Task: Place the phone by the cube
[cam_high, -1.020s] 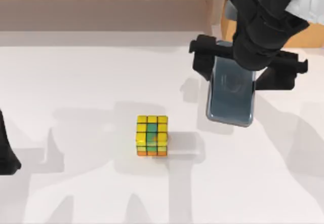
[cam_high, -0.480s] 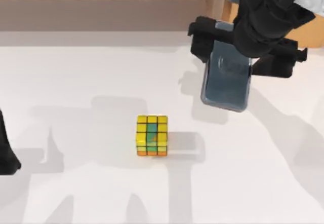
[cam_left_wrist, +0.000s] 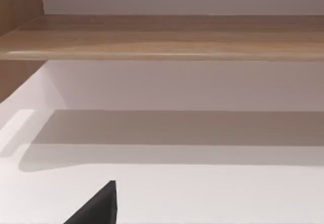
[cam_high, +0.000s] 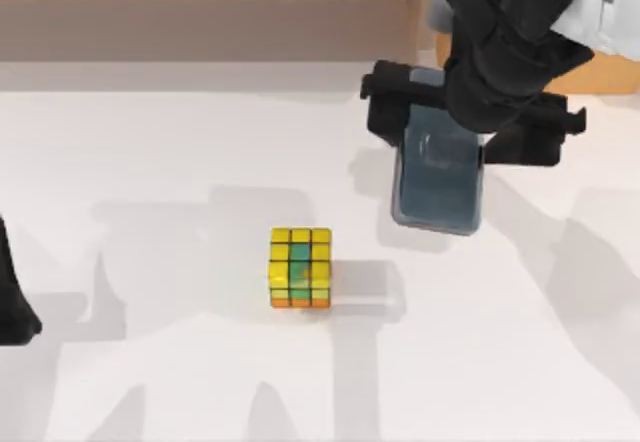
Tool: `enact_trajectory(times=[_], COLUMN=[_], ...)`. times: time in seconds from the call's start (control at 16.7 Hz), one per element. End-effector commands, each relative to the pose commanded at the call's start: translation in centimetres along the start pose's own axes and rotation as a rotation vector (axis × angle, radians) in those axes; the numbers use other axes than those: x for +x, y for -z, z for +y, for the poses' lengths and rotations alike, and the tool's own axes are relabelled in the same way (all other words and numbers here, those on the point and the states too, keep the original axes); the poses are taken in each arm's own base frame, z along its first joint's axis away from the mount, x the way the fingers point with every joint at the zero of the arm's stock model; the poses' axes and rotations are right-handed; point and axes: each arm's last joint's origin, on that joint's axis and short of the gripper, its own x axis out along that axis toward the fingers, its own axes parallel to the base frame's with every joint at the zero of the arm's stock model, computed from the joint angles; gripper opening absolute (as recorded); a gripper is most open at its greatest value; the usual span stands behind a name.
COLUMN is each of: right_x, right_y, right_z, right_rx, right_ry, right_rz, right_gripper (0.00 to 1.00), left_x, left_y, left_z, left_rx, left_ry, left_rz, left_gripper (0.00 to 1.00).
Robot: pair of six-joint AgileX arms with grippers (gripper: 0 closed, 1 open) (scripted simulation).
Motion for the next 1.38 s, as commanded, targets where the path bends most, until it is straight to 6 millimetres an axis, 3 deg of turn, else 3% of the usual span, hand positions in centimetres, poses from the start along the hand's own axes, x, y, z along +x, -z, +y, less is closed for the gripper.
enact_trajectory(times=[0.36, 0.72, 1.08, 1.38], right_x=[5.0, 11.0, 11.4, 11.4], right_y=[0.9, 3.3, 3.6, 3.6], right_z=[-0.3, -1.9, -2.0, -2.0], right_rx=[-0.062, -0.097, -0.098, -0.098], right_ry=[0.06, 0.165, 0.174, 0.174], right_rz=[0.112, 0.276, 0.288, 0.288], right_gripper=[0.0, 0.0, 0.0, 0.38], left_x=[0.0, 0.0, 0.0, 0.0], left_y=[0.0, 0.0, 0.0, 0.0], left_z=[0.0, 0.0, 0.0, 0.0], left_rx=[0.0, 0.0, 0.0, 0.0], left_ry=[0.0, 0.0, 0.0, 0.0], left_rz=[0.0, 0.0, 0.0, 0.0], left_gripper=[1.0, 1.0, 1.0, 1.0])
